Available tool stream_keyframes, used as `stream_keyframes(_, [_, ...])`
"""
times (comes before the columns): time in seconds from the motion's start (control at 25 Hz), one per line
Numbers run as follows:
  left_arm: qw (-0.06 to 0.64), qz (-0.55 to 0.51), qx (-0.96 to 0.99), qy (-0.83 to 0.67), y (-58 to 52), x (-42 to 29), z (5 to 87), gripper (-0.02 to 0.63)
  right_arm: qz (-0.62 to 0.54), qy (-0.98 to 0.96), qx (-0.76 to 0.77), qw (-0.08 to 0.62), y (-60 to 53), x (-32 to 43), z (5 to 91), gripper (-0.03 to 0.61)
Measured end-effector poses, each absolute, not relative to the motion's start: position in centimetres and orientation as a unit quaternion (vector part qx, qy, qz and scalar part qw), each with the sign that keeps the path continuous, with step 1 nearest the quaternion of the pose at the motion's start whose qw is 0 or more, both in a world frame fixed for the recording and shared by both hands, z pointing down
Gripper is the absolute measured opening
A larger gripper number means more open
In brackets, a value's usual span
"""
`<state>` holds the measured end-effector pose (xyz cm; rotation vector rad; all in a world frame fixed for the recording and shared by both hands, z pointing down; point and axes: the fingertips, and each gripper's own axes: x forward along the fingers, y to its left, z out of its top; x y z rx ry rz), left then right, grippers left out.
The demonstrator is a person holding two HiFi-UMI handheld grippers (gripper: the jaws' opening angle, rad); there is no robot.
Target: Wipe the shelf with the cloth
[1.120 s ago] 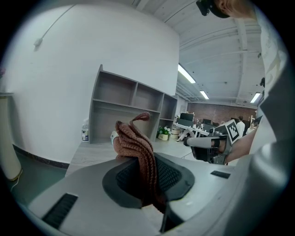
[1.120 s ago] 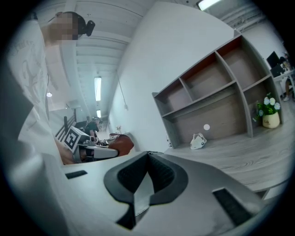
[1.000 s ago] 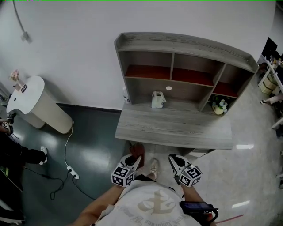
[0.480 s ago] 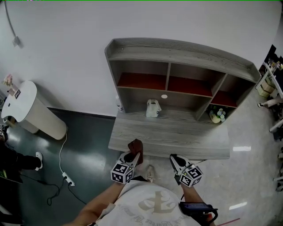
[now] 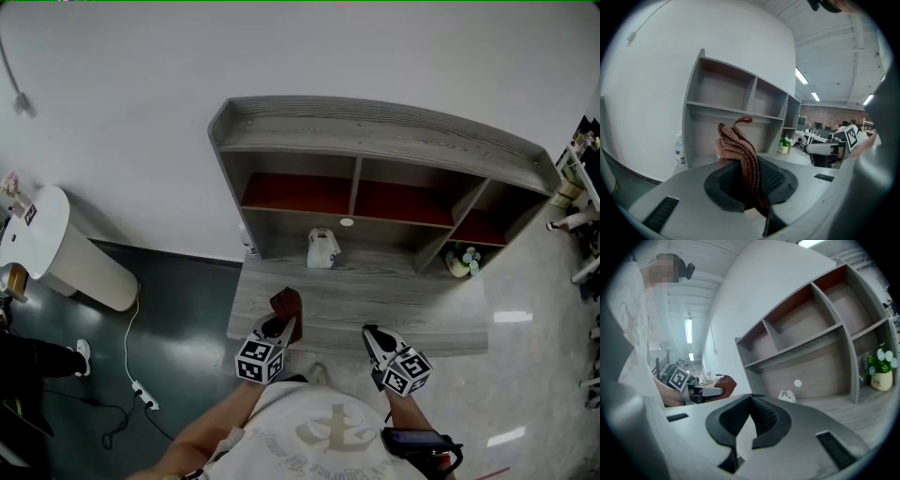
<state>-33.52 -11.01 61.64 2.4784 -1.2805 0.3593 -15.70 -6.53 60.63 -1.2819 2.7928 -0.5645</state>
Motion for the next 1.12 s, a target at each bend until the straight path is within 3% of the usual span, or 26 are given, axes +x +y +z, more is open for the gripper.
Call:
stream_keyframes(0.68, [0.045, 0.135, 0.83, -0.539, -30.2, -39.8, 51.3, 0.069, -0.167, 0.893, -0.419, 0.004, -15.2, -17.2, 59.8, 0.005])
stream_keyframes(1.12, [0.02, 0.196, 0.789, -0.582, -38.6, -41.5, 49.1, 0.069, -0.182, 0.888, -0.423, 0.009, -17.2, -17.5, 60.4, 0.005])
